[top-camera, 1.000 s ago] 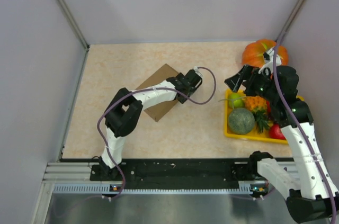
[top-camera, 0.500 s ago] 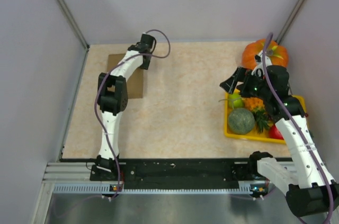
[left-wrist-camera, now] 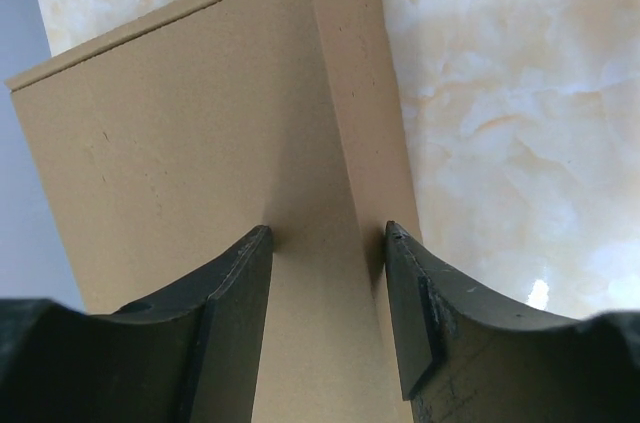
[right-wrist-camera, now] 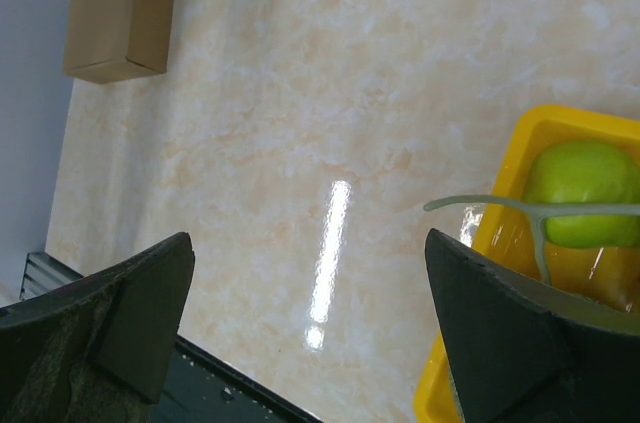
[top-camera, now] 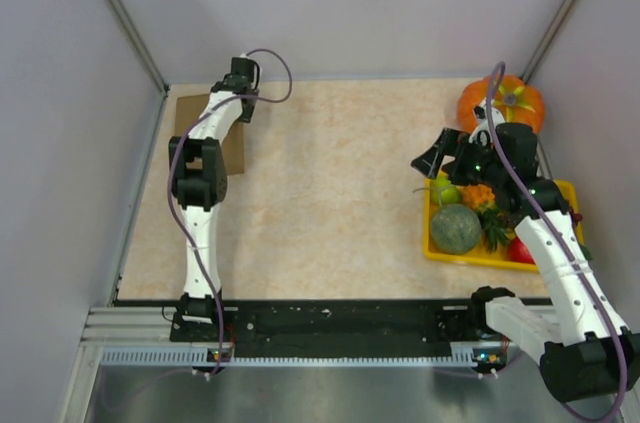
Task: Fold the paper box
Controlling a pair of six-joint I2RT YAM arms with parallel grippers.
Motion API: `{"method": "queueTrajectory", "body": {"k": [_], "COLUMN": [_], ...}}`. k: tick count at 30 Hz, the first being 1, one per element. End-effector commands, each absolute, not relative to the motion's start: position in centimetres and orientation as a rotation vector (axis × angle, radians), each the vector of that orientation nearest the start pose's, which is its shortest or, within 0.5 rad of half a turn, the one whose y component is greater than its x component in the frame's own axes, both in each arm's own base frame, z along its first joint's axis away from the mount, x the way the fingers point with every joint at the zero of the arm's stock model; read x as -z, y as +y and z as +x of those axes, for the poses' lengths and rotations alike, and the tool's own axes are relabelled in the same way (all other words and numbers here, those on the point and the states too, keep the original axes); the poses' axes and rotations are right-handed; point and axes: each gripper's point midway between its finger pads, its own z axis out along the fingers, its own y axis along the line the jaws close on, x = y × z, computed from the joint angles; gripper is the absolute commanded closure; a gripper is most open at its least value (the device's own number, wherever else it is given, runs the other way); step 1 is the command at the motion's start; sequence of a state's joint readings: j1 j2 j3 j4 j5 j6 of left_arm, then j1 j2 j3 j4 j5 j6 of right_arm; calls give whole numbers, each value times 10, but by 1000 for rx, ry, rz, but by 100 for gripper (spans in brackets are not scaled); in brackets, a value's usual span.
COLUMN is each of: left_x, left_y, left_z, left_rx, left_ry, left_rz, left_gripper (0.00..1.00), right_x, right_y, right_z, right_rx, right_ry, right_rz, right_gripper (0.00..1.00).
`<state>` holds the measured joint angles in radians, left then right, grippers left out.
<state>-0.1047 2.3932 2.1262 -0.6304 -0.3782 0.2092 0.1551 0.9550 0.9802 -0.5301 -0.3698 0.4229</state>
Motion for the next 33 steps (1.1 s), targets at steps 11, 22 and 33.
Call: {"method": "queueTrajectory", "body": {"k": [11,22,33], "left_x": [-92,-256,-486], "left_y": [55,-67,-169], "left_z": [539,495,243], "left_rx": [-632,96,863], "left_ry": [2477,2214,1343], "left_rz": [317,222,451], "left_gripper": [39,20,12], "right_x": [-250,-255,-393], "right_y": [137,98,54], "right_z": [277,257,152], "right_rx": [-802,-519,-400], "right_ry": [2125,2161,1601], "right_rz": [9,37,-21], "right_gripper": [3,1,1]}}
